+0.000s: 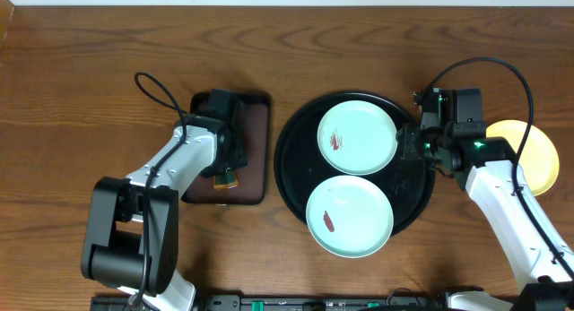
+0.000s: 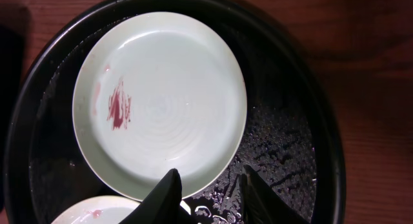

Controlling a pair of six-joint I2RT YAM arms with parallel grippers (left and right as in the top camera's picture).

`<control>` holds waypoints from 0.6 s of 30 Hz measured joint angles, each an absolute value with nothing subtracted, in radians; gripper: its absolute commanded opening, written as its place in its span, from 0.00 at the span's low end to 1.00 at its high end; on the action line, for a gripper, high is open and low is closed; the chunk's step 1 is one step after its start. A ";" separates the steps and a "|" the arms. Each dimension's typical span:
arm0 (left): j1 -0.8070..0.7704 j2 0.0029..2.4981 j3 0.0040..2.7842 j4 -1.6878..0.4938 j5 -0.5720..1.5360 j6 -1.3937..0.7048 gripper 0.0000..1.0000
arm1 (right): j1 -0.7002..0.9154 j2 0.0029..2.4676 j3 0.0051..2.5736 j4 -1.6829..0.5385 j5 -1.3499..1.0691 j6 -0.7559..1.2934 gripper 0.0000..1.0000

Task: Clean dirty plates on tray and stack at the side
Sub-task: 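Grasp the sponge with the left gripper and lift it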

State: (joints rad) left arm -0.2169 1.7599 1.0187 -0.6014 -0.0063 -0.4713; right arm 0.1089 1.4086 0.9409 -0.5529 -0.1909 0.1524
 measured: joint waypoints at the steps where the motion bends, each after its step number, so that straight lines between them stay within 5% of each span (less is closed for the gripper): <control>1: -0.217 1.760 1.019 -0.601 -0.002 -0.471 0.52 | 0.109 1.409 0.941 -0.553 -0.191 0.152 0.29; 18: -0.217 1.760 1.019 -0.621 0.002 -0.471 0.54 | 0.109 1.409 0.941 -0.553 -0.191 0.152 0.29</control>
